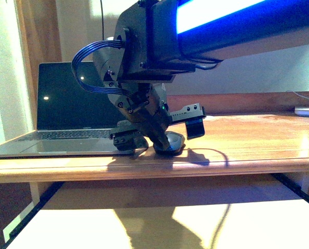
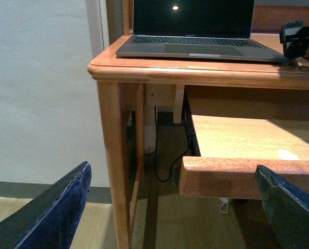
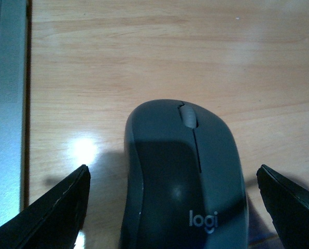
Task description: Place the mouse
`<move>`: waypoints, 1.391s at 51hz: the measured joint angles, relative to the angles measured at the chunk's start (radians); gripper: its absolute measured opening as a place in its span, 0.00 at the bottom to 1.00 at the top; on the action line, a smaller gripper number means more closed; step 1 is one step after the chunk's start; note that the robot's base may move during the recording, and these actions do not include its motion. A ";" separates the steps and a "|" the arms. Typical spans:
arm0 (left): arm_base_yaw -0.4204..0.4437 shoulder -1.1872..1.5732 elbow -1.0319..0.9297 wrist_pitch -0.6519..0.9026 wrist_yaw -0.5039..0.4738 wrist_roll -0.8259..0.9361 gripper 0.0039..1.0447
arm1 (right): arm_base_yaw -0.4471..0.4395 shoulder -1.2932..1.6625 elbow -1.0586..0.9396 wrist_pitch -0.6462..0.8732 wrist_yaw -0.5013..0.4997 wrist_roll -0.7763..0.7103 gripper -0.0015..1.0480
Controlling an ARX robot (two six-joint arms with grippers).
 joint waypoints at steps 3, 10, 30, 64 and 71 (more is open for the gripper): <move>0.000 0.000 0.000 0.000 0.000 0.000 0.93 | -0.001 -0.021 -0.034 0.027 -0.013 -0.005 0.93; 0.000 0.000 0.000 0.000 0.000 0.000 0.93 | -0.014 -0.169 -0.237 0.185 -0.056 -0.034 0.93; 0.000 0.000 0.000 0.000 0.000 0.000 0.93 | -0.259 -0.835 -1.018 0.580 -0.385 -0.245 0.93; 0.000 0.000 0.000 0.000 0.000 0.000 0.93 | -0.684 -1.307 -1.834 0.658 -1.009 -0.604 0.93; 0.000 0.000 0.000 0.000 0.000 0.000 0.93 | -0.643 -1.318 -1.876 0.674 -1.015 -0.619 0.93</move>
